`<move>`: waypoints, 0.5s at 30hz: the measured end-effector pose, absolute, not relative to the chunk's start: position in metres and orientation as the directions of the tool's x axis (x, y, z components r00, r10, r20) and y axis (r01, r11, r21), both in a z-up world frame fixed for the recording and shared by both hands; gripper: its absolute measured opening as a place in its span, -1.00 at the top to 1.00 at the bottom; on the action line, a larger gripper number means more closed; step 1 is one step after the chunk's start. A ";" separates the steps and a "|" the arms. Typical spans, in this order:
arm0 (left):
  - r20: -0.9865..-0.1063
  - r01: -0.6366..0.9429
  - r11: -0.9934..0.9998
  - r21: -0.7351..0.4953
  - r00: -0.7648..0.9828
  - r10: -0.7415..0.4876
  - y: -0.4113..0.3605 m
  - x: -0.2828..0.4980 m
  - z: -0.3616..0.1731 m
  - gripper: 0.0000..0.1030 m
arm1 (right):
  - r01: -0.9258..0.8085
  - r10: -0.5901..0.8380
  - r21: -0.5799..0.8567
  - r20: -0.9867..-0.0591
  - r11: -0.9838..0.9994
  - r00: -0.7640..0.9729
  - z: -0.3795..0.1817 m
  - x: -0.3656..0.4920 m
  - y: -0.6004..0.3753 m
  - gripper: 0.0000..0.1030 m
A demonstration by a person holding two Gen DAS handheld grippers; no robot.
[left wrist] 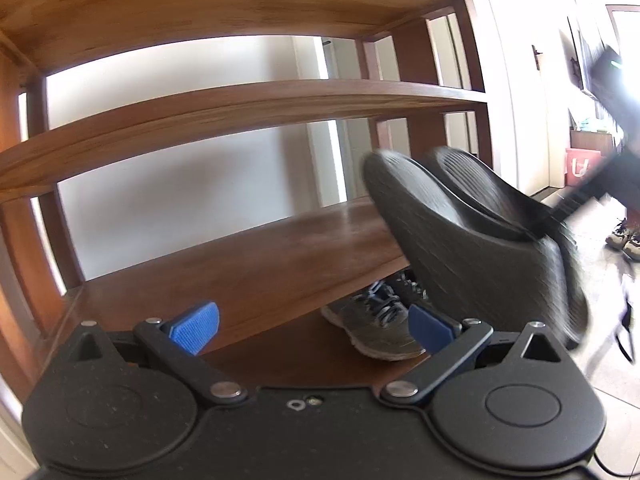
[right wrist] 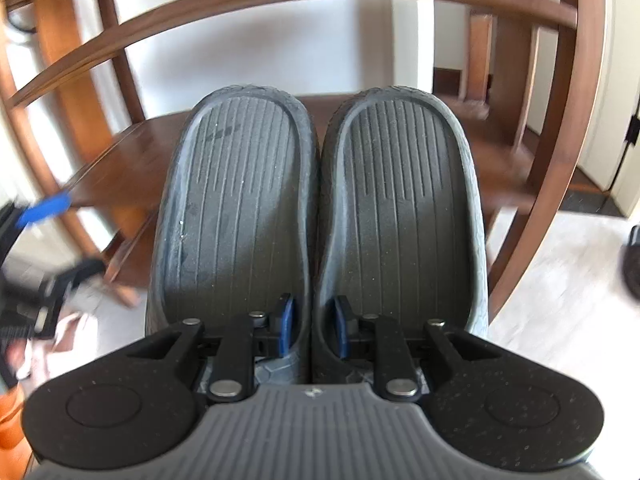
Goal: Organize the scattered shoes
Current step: 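Lift the black slides with the right tool toward the rack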
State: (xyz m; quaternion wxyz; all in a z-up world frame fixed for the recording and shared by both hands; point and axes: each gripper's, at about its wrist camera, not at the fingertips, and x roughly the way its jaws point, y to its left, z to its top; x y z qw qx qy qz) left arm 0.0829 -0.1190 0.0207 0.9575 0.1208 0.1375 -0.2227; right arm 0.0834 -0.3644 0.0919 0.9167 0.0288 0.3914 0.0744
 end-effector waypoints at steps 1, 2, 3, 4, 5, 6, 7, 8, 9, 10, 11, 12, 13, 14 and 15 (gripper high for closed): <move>-0.316 0.461 0.871 0.171 0.863 -0.395 -0.122 0.084 0.021 -0.98 | -0.106 0.145 0.100 -0.713 0.989 0.686 0.096 0.093 -0.368 0.53; -0.315 0.461 0.871 0.170 0.863 -0.395 -0.125 0.086 0.021 -0.98 | -0.100 0.133 0.088 -0.714 0.991 0.687 0.099 0.104 -0.371 0.53; -0.314 0.460 0.873 0.165 0.863 -0.395 -0.129 0.089 0.022 -0.98 | -0.090 0.118 0.077 -0.715 0.993 0.689 0.104 0.119 -0.374 0.53; -0.314 0.458 0.874 0.161 0.864 -0.395 -0.132 0.092 0.023 -0.98 | -0.083 0.111 0.074 -0.715 0.994 0.690 0.106 0.127 -0.376 0.53; -0.314 0.457 0.876 0.156 0.864 -0.394 -0.134 0.094 0.023 -0.98 | -0.081 0.107 0.071 -0.717 0.994 0.689 0.107 0.135 -0.377 0.53; -0.314 0.455 0.878 0.148 0.864 -0.395 -0.137 0.097 0.024 -0.98 | -0.077 0.102 0.068 -0.719 0.995 0.688 0.109 0.144 -0.378 0.53; -0.314 0.453 0.880 0.140 0.863 -0.395 -0.139 0.101 0.024 -0.98 | -0.072 0.097 0.066 -0.719 0.995 0.688 0.110 0.152 -0.380 0.53; -0.315 0.452 0.882 0.133 0.863 -0.395 -0.142 0.103 0.024 -0.98 | -0.067 0.091 0.062 -0.719 0.996 0.689 0.111 0.160 -0.381 0.53; -0.315 0.452 0.883 0.128 0.863 -0.396 -0.144 0.106 0.024 -0.98 | -0.064 0.084 0.054 -0.719 0.996 0.690 0.112 0.169 -0.382 0.53; -0.315 0.451 0.884 0.124 0.862 -0.396 -0.147 0.109 0.023 -0.98 | -0.063 0.078 0.048 -0.721 0.997 0.689 0.112 0.178 -0.382 0.53; -0.316 0.451 0.885 0.120 0.862 -0.396 -0.149 0.111 0.023 -0.98 | -0.061 0.074 0.044 -0.724 0.997 0.686 0.113 0.186 -0.383 0.53; -0.319 0.450 0.885 0.118 0.861 -0.396 -0.150 0.113 0.021 -0.98 | -0.060 0.072 0.043 -0.727 0.997 0.683 0.113 0.191 -0.384 0.53; -0.323 0.450 0.886 0.113 0.860 -0.395 -0.151 0.114 0.019 -0.98 | -0.059 0.071 0.042 -0.729 0.997 0.680 0.113 0.196 -0.384 0.53; -0.327 0.449 0.887 0.109 0.859 -0.395 -0.153 0.116 0.017 -0.98 | -0.059 0.069 0.040 -0.732 0.997 0.678 0.113 0.201 -0.386 0.53; -0.334 0.449 0.887 0.105 0.857 -0.394 -0.155 0.119 0.014 -0.98 | -0.061 0.069 0.038 -0.736 0.997 0.674 0.114 0.207 -0.389 0.53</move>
